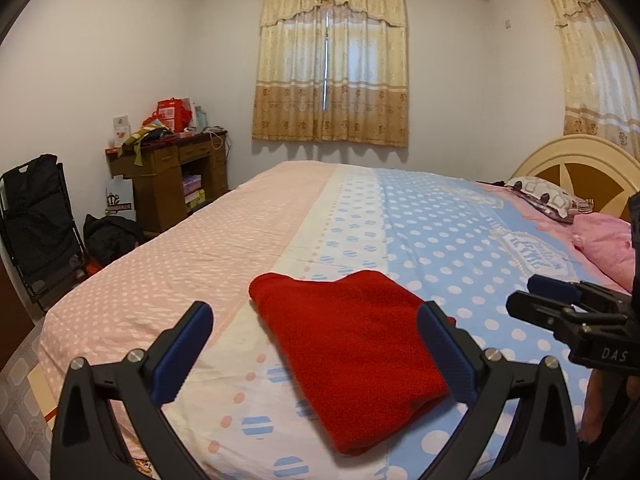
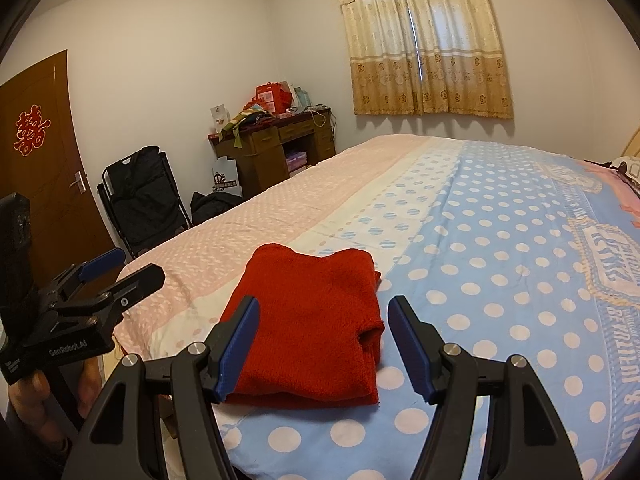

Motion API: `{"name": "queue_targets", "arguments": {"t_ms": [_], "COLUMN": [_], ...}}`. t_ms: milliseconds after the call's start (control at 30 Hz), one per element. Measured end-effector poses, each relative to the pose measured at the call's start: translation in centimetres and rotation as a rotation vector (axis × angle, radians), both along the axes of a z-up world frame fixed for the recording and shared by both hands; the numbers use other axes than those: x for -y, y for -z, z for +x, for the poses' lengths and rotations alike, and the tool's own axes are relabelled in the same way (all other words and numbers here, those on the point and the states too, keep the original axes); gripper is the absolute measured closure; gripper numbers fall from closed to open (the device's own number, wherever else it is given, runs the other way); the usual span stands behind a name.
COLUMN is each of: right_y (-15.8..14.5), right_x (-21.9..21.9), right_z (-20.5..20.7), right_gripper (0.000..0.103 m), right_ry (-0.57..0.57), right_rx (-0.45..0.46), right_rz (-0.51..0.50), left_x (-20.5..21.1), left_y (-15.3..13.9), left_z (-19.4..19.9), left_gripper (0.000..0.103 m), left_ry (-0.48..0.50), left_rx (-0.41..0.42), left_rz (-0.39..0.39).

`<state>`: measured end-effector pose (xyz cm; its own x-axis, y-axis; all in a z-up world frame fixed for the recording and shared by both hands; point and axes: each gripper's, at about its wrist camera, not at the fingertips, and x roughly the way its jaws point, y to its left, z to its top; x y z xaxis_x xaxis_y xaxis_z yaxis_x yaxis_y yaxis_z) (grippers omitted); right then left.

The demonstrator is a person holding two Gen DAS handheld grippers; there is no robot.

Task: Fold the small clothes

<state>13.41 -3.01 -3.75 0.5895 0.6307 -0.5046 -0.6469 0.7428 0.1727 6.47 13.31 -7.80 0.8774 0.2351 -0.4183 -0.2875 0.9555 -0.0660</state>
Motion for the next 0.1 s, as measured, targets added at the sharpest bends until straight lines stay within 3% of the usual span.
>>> {"name": "queue_targets", "arguments": {"t_ms": [100], "right_y": [0.21], "right_x": [-0.06], "right_z": [0.07], "right_gripper": [0.035], "right_ry": [0.001], "right_rx": [-0.006], "right_rz": [-0.001], "left_x": [-0.26], "left_y": [0.03], "left_z": [0.02], "left_gripper": [0.000], "left_ry": [-0.004], "left_rx": [0.002], "left_rz": [0.003]}}
